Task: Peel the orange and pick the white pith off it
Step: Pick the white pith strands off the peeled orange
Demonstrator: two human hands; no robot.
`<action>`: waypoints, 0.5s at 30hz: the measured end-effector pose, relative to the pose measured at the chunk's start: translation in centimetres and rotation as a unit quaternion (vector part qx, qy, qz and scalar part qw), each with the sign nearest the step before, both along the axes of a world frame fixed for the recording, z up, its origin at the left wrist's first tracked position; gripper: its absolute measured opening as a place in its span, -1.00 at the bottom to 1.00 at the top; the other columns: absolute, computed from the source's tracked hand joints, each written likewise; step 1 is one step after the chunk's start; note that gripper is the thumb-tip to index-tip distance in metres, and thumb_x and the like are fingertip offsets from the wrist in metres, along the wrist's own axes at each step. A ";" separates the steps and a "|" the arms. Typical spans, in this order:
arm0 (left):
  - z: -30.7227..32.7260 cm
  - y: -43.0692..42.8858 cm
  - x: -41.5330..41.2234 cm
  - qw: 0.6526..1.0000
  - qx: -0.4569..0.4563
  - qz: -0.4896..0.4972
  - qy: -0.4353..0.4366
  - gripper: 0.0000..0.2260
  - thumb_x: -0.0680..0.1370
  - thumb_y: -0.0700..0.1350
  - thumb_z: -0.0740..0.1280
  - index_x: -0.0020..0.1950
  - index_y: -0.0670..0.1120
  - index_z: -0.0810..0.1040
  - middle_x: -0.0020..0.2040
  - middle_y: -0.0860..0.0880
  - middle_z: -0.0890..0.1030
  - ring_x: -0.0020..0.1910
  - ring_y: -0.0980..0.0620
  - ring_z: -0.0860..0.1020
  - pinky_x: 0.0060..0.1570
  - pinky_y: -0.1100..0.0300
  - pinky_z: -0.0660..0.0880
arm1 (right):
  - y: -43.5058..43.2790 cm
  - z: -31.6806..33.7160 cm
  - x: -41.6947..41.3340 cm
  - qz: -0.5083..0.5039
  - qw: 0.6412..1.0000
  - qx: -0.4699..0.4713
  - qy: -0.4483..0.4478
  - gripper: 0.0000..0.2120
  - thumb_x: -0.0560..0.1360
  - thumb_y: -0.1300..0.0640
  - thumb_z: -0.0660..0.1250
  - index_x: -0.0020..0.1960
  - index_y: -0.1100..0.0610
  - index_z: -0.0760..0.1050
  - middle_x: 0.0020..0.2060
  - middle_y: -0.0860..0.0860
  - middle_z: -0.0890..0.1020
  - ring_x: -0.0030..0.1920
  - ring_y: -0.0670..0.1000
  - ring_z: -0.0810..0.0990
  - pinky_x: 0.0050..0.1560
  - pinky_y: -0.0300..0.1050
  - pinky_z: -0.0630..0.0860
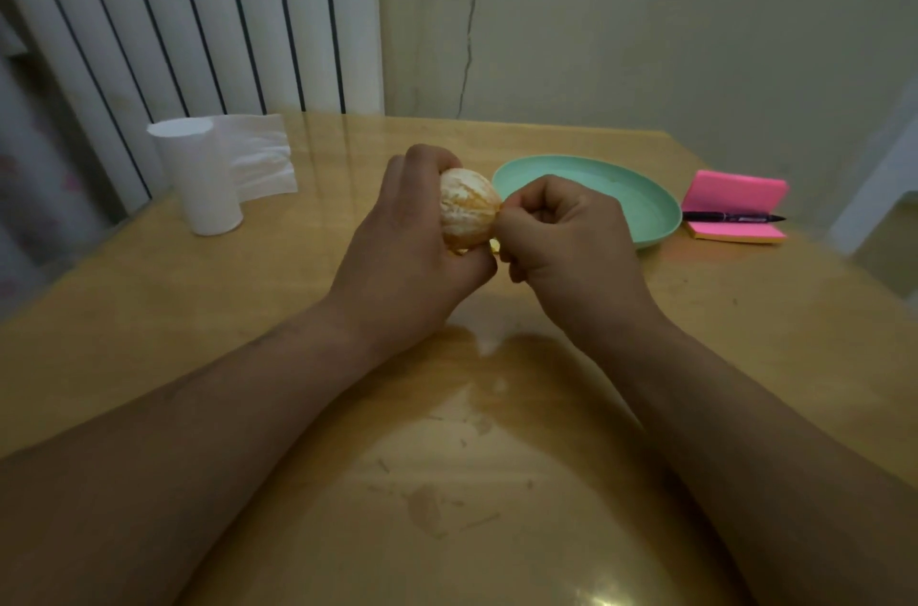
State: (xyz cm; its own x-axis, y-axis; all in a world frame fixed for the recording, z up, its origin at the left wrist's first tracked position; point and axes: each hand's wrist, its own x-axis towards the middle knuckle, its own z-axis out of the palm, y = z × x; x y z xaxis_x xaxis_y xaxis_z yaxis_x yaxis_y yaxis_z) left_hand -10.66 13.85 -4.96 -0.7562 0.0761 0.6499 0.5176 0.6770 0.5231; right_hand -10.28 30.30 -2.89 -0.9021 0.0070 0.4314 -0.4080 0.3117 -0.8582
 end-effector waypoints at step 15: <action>0.0 -0.3 -0.5 0.999 0.022 -0.012 0.034 -0.39 0.46 -0.02 0.56 0.40 -0.08 0.35 0.27 -0.06 0.44 0.07 0.03 0.52 -0.07 0.09 0.59 | -0.1 -0.2 -1.1 0.093 0.965 -0.191 -0.157 -0.78 0.57 0.29 0.31 -0.24 0.17 0.48 -0.42 0.05 0.48 -0.44 -0.03 0.38 -0.46 -0.19 0.26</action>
